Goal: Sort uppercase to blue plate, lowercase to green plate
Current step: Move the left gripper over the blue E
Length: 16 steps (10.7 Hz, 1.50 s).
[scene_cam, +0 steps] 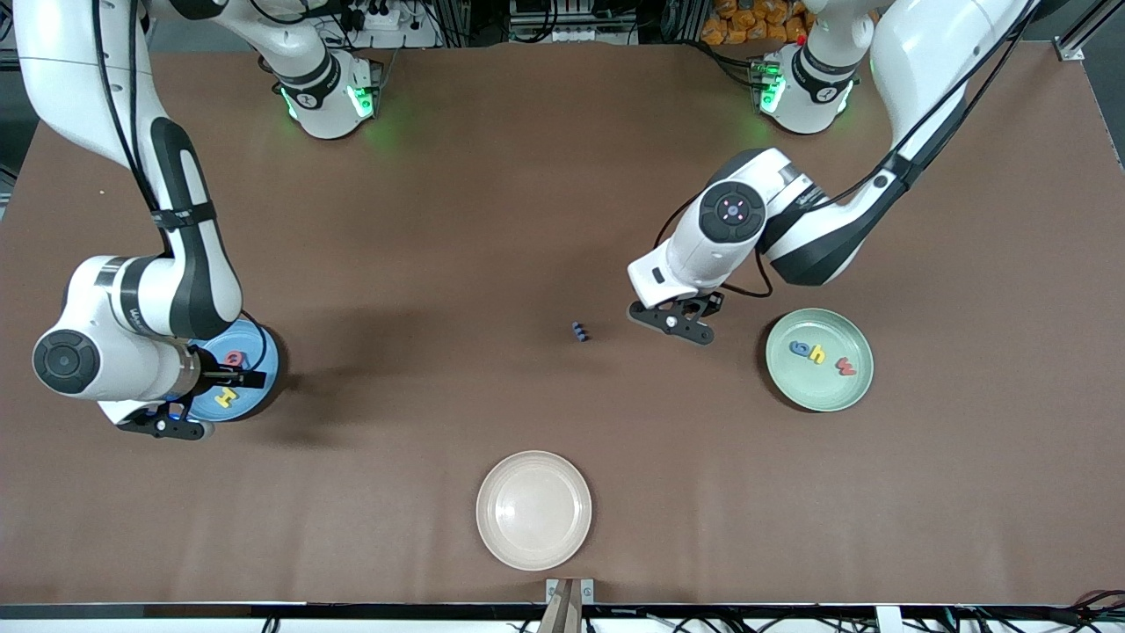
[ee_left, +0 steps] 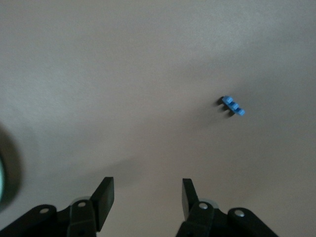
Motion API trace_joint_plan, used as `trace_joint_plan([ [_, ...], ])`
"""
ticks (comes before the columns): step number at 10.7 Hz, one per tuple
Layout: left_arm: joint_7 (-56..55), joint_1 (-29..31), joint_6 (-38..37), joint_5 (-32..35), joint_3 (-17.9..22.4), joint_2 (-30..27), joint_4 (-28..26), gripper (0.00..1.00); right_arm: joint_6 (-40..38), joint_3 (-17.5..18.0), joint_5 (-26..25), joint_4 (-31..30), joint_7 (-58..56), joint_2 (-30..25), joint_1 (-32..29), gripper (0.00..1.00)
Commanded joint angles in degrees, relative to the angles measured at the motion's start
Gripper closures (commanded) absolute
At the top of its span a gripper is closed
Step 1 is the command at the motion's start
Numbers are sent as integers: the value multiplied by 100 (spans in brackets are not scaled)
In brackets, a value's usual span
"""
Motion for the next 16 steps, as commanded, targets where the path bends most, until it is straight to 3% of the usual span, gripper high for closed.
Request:
trace_joint_plan([
  [1, -1111, -70, 72, -188, 220, 238, 240, 46, -52, 59, 4, 127, -27, -21, -119, 0],
  [4, -2388, -473, 266, -197, 616, 414, 477, 50, -87, 67, 4, 127, -10, -73, -146, 0],
  [7, -3576, -1281, 354, -232, 1011, 669, 933, 49, -87, 67, 13, 109, -18, -222, -224, 0],
  [9, -3955, -1721, 372, -232, 1310, 801, 1206, 49, -114, 76, 13, -48, -210, -424, -461, 0],
  [13, -4228, -2030, 608, -223, 1425, 1196, 1558, 49, -44, 67, 13, -768, -598, -925, -559, 0],
  [16, -4474, -2652, 880, -232, 1995, 1284, 1664, 50, -17, 67, 13, -1199, -879, -1233, -594, 0],
])
